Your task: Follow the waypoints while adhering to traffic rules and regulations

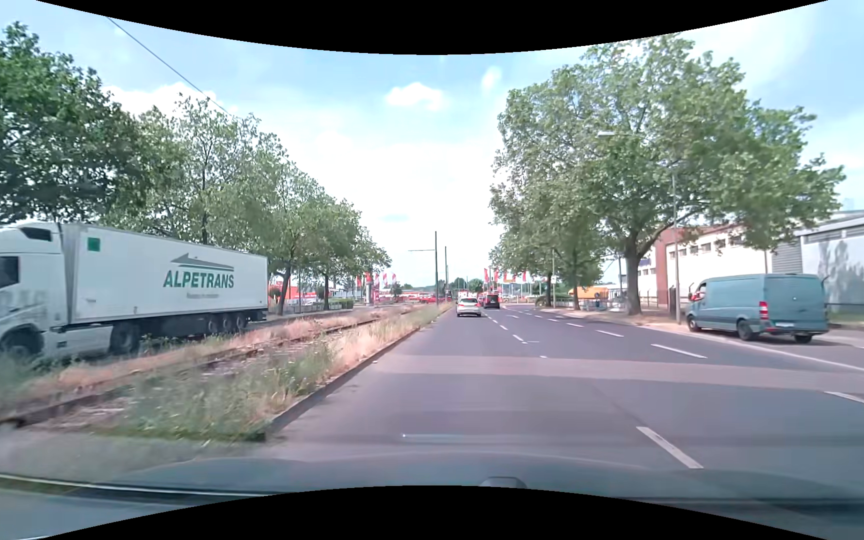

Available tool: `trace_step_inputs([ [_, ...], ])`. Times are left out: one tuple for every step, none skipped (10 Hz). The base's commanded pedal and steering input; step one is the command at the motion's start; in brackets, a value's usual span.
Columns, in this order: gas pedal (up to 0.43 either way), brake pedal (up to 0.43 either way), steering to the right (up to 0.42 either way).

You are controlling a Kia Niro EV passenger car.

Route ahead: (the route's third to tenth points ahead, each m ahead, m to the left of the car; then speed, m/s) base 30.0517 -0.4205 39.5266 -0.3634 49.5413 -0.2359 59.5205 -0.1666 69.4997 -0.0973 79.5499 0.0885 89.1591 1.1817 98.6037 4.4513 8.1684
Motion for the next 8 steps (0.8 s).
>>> trace_step_inputs([
  [0.0, 0.0, -0.004],
  [0.0, 0.0, -0.004],
  [0.0, 0.0, -0.004],
  [0.0, 0.0, -0.003],
  [0.0, 0.0, -0.003],
  [0.0, 0.0, -0.003],
  [0.0, 0.0, -0.003],
  [0.0, 0.0, -0.003],
])
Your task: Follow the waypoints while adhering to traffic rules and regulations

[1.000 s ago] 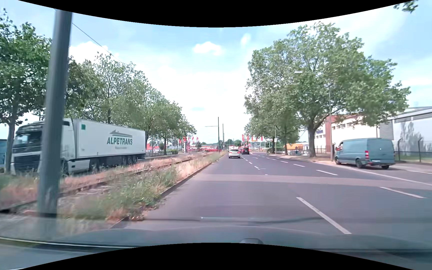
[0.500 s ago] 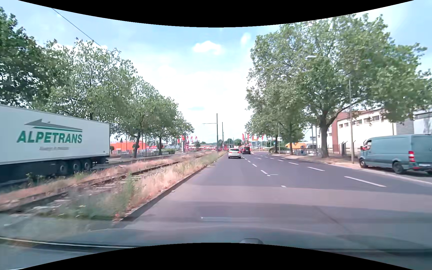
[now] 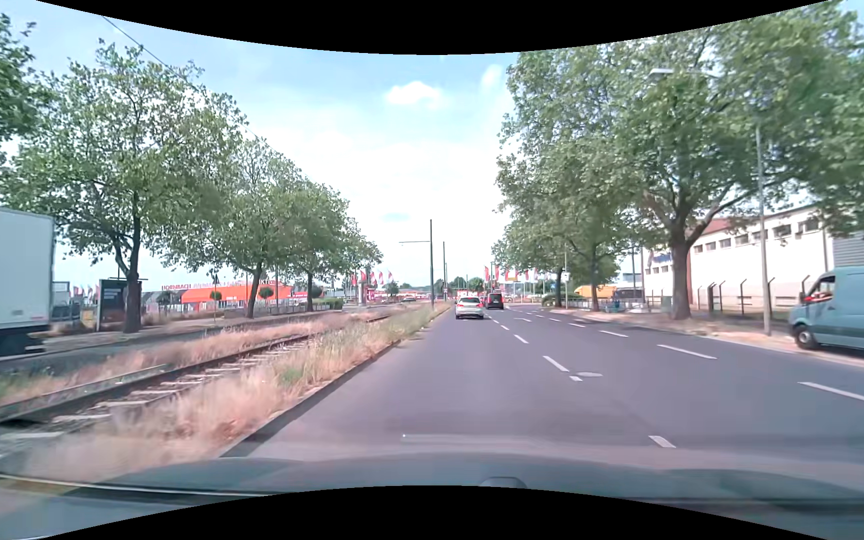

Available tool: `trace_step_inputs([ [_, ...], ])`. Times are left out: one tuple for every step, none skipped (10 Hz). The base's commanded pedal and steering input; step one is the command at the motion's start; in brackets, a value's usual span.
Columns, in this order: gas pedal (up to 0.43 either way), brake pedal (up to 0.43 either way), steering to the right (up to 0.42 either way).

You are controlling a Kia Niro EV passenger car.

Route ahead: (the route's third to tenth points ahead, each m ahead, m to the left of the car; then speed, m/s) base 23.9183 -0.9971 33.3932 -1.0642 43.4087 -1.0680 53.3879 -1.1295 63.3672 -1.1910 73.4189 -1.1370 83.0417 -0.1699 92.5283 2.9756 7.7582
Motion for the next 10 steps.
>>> trace_step_inputs([
  [0.0, 0.012, -0.003],
  [0.0, 0.018, -0.003],
  [0.0, 0.024, -0.003],
  [0.0, 0.043, -0.003],
  [0.0, 0.049, -0.003],
  [0.0, 0.061, -0.002],
  [0.0, 0.073, -0.002],
  [0.0, 0.079, -0.002],
  [0.0, 0.091, -0.002],
  [0.0, 0.098, -0.002],
])
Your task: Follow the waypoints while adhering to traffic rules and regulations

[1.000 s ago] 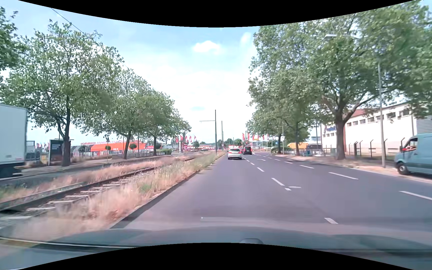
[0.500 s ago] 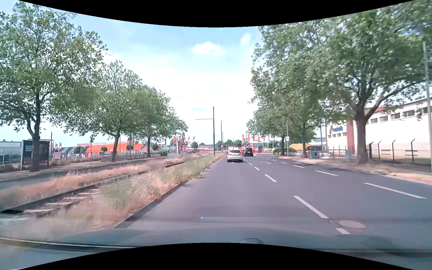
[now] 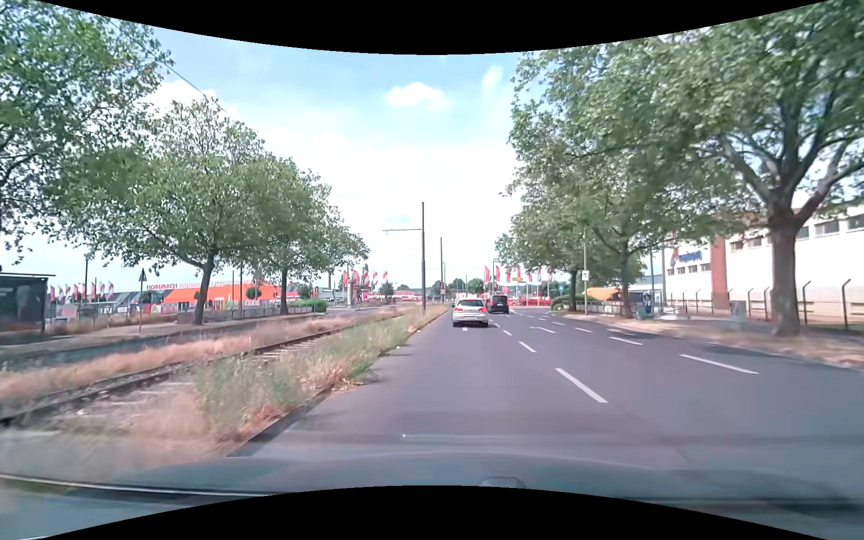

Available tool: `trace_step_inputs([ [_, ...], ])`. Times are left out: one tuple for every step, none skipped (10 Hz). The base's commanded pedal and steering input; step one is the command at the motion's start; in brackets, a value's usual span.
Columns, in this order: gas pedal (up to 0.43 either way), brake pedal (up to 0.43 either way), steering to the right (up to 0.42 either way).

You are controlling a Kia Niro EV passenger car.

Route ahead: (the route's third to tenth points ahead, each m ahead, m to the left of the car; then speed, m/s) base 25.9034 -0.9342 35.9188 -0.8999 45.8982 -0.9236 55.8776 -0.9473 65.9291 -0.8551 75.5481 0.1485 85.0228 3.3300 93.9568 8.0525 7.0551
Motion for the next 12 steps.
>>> trace_step_inputs([
  [0.0, 0.11, -0.002],
  [0.0, 0.122, -0.002],
  [0.0, 0.128, -0.002],
  [0.0, 0.14, -0.003],
  [0.0, 0.152, -0.004],
  [0.0, 0.152, -0.006],
  [0.0, 0.152, -0.005],
  [0.0, 0.159, -0.004],
  [0.0, 0.165, -0.004],
  [0.0, 0.165, -0.004],
  [0.0, 0.171, -0.004],
  [0.0, 0.177, -0.004],
])
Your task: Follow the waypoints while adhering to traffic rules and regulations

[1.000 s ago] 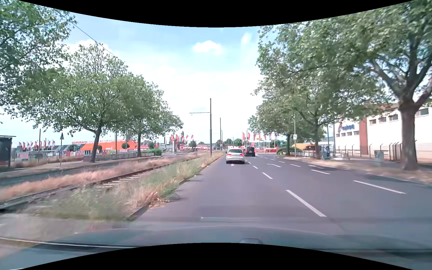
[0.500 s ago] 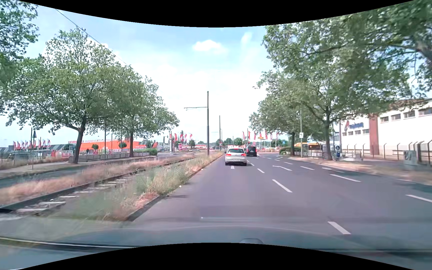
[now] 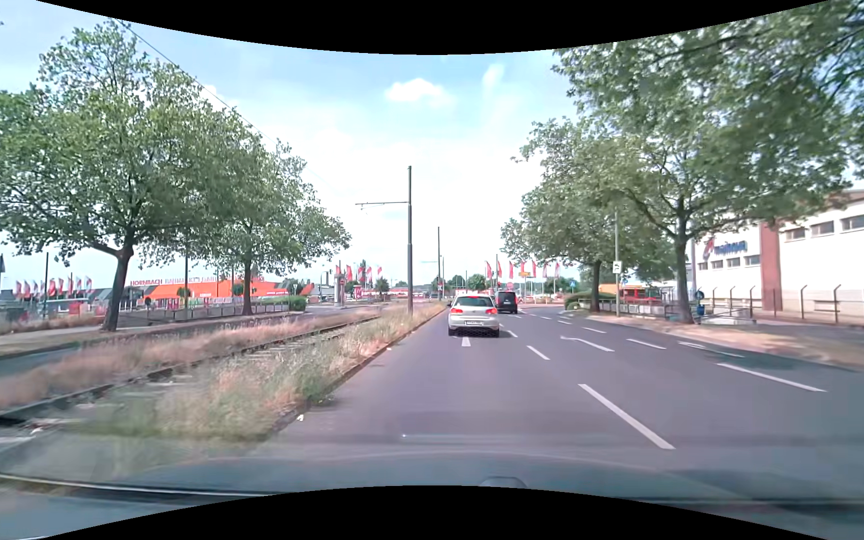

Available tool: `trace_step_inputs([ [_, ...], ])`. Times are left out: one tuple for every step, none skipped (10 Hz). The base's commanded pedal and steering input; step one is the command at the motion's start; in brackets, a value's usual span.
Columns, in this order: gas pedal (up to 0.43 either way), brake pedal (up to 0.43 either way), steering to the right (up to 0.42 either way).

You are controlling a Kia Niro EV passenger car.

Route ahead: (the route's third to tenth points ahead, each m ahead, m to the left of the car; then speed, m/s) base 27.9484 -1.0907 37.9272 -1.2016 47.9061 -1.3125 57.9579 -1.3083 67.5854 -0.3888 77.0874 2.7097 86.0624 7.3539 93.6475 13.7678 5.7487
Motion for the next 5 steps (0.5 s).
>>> trace_step_inputs([
  [0.0, 0.177, -0.004],
  [0.0, 0.183, -0.004],
  [0.0, 0.189, -0.004],
  [0.0, 0.189, -0.004],
  [0.0, 0.189, -0.004],
])
